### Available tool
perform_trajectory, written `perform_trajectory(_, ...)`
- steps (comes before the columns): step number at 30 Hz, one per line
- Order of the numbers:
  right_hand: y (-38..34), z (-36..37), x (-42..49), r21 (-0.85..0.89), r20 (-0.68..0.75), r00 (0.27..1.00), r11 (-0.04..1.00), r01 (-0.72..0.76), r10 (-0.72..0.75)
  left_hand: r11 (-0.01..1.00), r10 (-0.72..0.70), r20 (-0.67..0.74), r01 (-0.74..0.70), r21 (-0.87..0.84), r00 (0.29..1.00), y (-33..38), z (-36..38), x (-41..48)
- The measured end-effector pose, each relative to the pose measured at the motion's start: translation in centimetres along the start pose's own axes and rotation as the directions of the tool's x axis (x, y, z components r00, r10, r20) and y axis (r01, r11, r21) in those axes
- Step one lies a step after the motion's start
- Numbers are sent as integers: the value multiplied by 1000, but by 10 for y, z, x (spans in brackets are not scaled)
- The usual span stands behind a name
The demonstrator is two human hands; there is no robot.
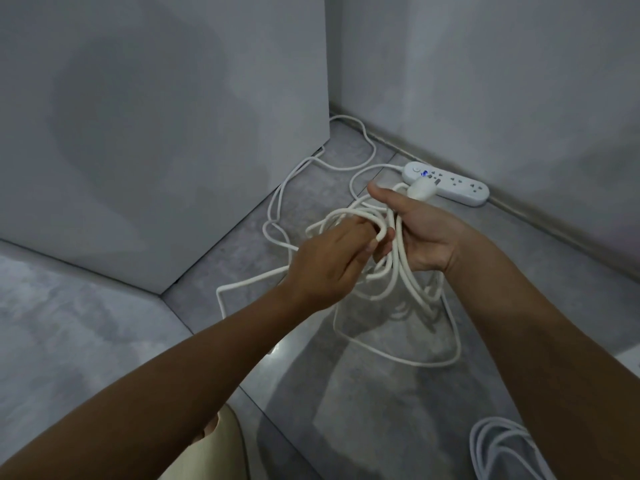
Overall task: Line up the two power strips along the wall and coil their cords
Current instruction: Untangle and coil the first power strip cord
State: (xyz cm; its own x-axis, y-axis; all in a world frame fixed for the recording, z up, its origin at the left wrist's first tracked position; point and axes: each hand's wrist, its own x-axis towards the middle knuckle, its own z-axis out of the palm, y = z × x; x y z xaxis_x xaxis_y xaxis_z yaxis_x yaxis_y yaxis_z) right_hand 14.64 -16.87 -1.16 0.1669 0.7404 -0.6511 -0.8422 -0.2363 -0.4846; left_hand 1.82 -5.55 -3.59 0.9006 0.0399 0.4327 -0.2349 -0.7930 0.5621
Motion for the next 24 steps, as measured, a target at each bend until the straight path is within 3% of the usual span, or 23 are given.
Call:
perform_trajectory(5, -1, -4, 0, -53, 113, 994, 999, 8, -2, 1000, -21, -17, 22, 15, 1000, -5, 4, -10)
perform_trajectory(10, -11, 0, -5, -58, 207, 975, 994, 96, -82, 945, -286, -146, 253, -209, 947, -4, 10, -9)
perform_trajectory(13, -11, 3, -6, -15, 217, 964, 987, 159, -152, 859, -483, -196, 419, -296, 853, -1, 13, 4)
perform_trajectory(16, -9, 8, -8, 15, 284, 938, 979, 205, -201, 709, -684, -210, 569, -417, 699, -4, 17, 13)
perform_trajectory(22, -6, 12, -13, 152, 528, 820, 975, 163, -220, 304, -801, 161, 624, -720, 576, 5, 20, 22)
perform_trajectory(24, -5, 11, -15, 208, 563, 793, 969, 135, -231, 277, -776, 227, 642, -715, 589, -1, 24, 23)
